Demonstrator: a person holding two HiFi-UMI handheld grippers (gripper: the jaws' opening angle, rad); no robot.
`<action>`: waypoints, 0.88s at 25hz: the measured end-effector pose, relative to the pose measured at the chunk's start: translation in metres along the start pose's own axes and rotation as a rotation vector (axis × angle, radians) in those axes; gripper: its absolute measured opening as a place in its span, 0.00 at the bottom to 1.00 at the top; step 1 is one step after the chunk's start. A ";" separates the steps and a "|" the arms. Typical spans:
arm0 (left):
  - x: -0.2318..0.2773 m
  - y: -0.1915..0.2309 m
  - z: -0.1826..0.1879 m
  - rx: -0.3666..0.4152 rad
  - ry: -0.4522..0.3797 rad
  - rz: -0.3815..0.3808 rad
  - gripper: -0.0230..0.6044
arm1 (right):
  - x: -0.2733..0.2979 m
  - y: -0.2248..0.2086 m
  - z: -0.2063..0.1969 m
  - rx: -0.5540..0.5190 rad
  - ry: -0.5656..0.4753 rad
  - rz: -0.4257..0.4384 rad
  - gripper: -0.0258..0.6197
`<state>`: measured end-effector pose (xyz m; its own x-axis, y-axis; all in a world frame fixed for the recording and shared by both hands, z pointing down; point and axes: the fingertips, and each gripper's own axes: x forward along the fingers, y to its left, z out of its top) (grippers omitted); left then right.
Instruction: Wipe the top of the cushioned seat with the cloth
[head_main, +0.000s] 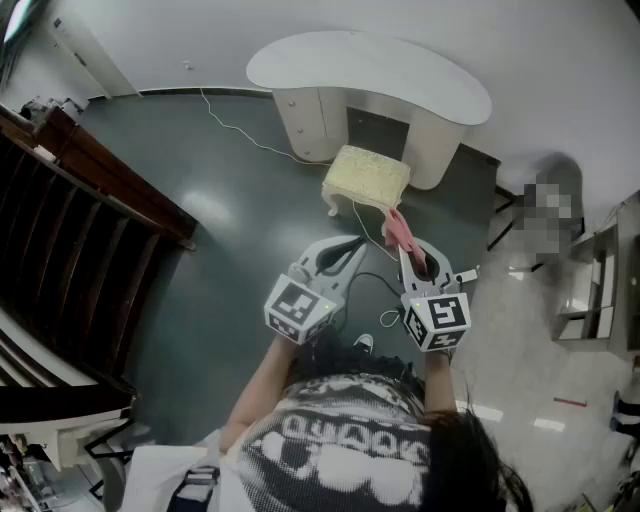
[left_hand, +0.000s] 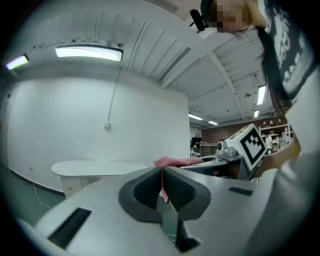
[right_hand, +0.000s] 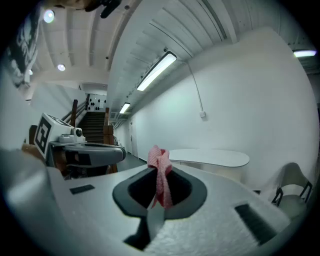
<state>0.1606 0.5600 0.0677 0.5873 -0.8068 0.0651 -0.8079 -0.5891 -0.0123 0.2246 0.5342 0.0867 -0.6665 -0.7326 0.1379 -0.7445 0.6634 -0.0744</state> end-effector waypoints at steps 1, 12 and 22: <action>0.001 -0.001 0.002 -0.006 0.005 0.002 0.05 | 0.001 -0.001 0.000 -0.001 0.002 0.003 0.06; 0.011 0.004 -0.003 -0.024 0.026 0.038 0.05 | 0.006 -0.013 -0.006 0.001 0.010 0.012 0.06; 0.010 0.037 -0.016 -0.053 0.056 0.090 0.05 | 0.036 -0.023 -0.013 0.028 0.031 0.024 0.06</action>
<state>0.1361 0.5313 0.0842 0.5094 -0.8519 0.1217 -0.8598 -0.5096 0.0322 0.2183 0.4950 0.1066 -0.6830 -0.7113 0.1658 -0.7295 0.6757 -0.1060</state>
